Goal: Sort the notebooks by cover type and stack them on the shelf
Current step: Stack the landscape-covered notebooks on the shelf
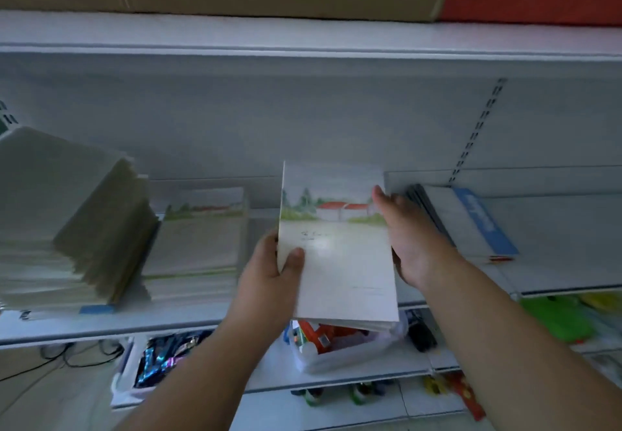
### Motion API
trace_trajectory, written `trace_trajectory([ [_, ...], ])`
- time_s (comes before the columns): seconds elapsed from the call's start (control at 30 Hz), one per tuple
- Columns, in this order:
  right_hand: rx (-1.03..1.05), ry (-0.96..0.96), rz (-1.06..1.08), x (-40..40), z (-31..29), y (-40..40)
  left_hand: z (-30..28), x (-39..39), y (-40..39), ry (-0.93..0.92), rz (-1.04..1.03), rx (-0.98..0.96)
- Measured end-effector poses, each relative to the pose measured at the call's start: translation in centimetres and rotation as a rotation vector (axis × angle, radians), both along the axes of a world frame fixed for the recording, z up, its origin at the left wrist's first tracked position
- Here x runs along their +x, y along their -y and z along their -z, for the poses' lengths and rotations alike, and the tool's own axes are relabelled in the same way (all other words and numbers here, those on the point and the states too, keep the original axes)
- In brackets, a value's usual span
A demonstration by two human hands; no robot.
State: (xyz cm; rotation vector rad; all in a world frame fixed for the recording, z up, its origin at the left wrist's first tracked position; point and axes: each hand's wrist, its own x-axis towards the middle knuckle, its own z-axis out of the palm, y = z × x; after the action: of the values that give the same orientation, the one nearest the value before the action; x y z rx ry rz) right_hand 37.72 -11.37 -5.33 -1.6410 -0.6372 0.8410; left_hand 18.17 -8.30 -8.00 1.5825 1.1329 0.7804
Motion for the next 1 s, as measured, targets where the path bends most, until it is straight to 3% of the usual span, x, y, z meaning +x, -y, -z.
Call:
trace_trajectory([
  [0.2, -0.096, 0.247, 0.182, 13.3, 2.4, 7.8, 0.5, 13.2, 6.3, -0.074, 0.177, 0.016],
  [0.47, -0.201, 0.288, 0.229, 32.4, 2.8, 17.4, 1.9, 31.6, 15.1, -0.087, 0.335, -0.017],
  [0.7, -0.300, 0.422, 0.176, 41.3, 4.3, 17.2, 2.7, 41.0, 15.7, -0.198, 0.283, -0.160],
  [1.0, -0.520, 0.562, 0.003, 52.3, 6.0, 13.4, 4.1, 51.6, 15.1, -0.469, 0.284, -0.103],
])
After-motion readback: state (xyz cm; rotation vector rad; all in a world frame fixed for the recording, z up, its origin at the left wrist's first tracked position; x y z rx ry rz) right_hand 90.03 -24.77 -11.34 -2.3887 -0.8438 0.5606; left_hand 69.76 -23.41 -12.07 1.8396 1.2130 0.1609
